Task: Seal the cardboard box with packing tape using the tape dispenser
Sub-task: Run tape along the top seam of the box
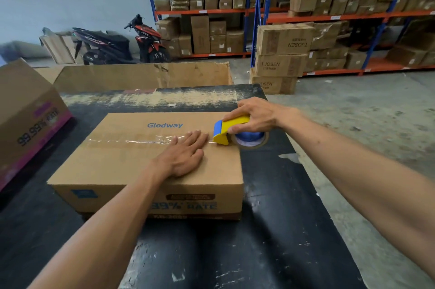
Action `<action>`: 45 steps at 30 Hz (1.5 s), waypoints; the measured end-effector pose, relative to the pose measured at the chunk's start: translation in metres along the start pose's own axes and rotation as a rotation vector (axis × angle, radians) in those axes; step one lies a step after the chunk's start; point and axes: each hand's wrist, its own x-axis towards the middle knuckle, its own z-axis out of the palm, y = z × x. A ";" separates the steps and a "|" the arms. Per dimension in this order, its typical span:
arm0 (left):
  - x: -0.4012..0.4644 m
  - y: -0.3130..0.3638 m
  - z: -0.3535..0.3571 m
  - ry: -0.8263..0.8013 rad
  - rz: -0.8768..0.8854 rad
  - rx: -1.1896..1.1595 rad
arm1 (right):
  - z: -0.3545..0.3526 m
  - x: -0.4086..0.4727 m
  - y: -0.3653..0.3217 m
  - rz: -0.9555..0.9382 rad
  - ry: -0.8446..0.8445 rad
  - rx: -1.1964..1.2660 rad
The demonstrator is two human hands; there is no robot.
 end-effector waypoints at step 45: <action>0.030 0.073 0.010 0.167 0.170 0.123 | 0.028 -0.083 0.030 0.007 -0.177 -0.388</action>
